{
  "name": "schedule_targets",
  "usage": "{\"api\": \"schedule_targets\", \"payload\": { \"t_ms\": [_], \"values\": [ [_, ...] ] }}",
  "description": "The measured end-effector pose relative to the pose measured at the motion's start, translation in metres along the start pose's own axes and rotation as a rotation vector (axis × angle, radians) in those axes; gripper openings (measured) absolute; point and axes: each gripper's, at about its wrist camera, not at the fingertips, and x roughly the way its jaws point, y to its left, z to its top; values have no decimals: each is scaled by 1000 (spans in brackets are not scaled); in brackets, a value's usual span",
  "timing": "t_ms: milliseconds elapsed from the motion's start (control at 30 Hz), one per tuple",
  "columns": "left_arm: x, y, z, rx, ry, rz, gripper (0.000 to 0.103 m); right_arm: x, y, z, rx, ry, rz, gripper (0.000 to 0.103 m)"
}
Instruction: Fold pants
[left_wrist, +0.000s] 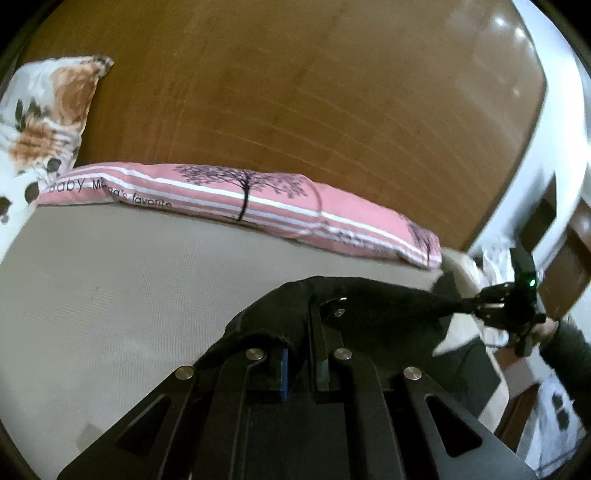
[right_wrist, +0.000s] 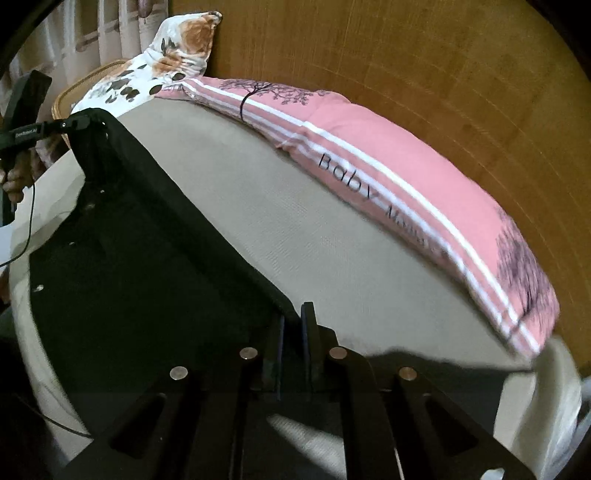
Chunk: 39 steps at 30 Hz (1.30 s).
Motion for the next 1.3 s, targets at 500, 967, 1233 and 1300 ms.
{"api": "schedule_targets", "payload": {
  "t_ms": [500,967,1233,1300],
  "values": [
    [-35,-25,-128,212,254,69,10,-48,101,-141,217,11,54,5],
    [-27,-45,-176,348,306,250,19,0,129,-188,372,114,29,9],
    [-28,-63,-188,411,332,397,30,-1,131,-193,452,85,9,12],
    [-27,-66,-190,430,339,434,30,-2,131,-191,456,84,2,14]
  ]
}}
